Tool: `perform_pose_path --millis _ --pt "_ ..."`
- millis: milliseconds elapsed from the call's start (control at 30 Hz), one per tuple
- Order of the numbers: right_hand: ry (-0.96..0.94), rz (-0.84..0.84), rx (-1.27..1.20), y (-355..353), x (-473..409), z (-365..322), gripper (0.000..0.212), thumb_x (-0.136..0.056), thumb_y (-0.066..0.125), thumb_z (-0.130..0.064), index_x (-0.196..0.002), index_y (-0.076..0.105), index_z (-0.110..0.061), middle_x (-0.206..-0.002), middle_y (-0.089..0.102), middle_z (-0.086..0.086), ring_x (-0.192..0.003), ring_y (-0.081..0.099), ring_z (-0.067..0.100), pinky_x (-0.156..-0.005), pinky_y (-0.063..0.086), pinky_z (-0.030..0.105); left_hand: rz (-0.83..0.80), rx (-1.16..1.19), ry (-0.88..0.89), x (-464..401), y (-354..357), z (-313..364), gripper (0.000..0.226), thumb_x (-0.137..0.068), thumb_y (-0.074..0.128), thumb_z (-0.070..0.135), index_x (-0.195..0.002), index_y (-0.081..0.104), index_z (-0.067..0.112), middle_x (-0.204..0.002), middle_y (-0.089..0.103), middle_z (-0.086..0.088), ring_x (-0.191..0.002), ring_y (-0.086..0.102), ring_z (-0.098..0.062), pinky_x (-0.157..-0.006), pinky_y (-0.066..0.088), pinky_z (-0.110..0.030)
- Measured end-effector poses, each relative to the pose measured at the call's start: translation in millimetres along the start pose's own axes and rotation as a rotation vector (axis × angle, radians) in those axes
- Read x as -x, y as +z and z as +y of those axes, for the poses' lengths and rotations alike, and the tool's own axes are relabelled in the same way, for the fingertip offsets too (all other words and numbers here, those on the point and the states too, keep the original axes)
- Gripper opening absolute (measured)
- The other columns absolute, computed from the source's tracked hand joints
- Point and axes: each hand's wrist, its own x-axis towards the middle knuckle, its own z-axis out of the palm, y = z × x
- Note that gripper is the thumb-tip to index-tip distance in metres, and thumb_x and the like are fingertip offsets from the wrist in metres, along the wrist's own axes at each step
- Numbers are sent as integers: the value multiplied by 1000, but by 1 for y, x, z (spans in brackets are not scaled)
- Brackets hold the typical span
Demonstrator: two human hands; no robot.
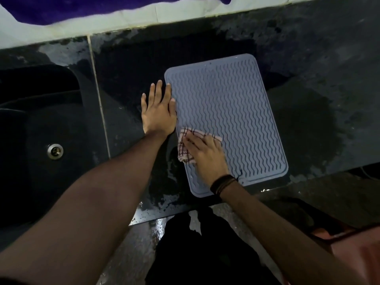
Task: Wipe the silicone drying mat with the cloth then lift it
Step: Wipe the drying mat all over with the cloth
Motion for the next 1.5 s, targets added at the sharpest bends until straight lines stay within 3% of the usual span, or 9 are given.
perform_pose_path --millis 267,400,500,633,800,933,1133,1333,1500 --pt "-7 -111 5 0 86 -8 63 -75 51 -3 -135 53 -22 -142 50 -4 -112 49 25 -91 44 43 -1 13 3 0 -2 0 56 -111 20 38 -164 17 23 -172 10 -2 -159 1 -22 -128 -2 -48" --pt "73 3 -42 -16 63 -9 63 -72 59 -11 -134 54 -23 -138 53 -5 -103 52 24 -80 43 37 -8 18 16 1 -3 -1 57 -110 21 40 -164 17 22 -172 11 -5 -159 1 -23 -128 -2 -50" --pt "117 15 -13 -21 18 -12 72 -74 67 -14 -142 44 -23 -149 42 -3 -114 46 27 -88 41 42 -28 5 31 1 -2 -3 62 -109 19 46 -165 14 21 -173 8 -6 -159 -1 -24 -128 -3 -50" --pt "110 -71 95 -3 0 -21 68 -86 55 -10 -149 33 -24 -157 29 -2 -127 36 31 -100 35 46 -22 -16 24 0 1 -2 63 -107 21 47 -165 14 21 -173 7 -6 -159 0 -24 -128 -3 -50" --pt "124 -65 64 12 66 -26 73 -76 66 -12 -144 42 -25 -152 37 -4 -119 42 29 -99 39 47 -5 1 18 -1 1 -2 63 -107 21 47 -164 17 21 -172 10 -6 -159 2 -24 -127 -3 -50" --pt "132 -114 56 10 105 -31 70 -78 49 -2 -144 42 -25 -151 38 -5 -113 43 26 -97 40 43 -2 14 25 -1 0 -1 63 -107 21 46 -164 17 20 -172 10 -7 -159 2 -24 -128 -2 -51" --pt "127 53 -16 -17 98 -24 60 -73 47 -8 -131 57 -21 -134 57 -5 -95 54 25 -74 44 36 15 3 31 0 3 -4 63 -107 21 46 -164 17 20 -172 12 -8 -159 4 -26 -128 0 -52" --pt "144 -53 79 -17 0 -23 63 -84 49 -12 -146 39 -21 -154 35 0 -124 39 32 -96 37 46 13 -32 28 1 1 -1 63 -107 21 46 -164 17 21 -172 11 -7 -159 4 -25 -128 0 -51" --pt "107 -52 63 8 44 -23 63 -79 58 -14 -141 47 -20 -150 41 1 -125 35 33 -100 36 50 5 -30 12 0 1 -1 63 -107 20 48 -165 16 23 -172 10 -6 -159 3 -24 -128 -2 -50"
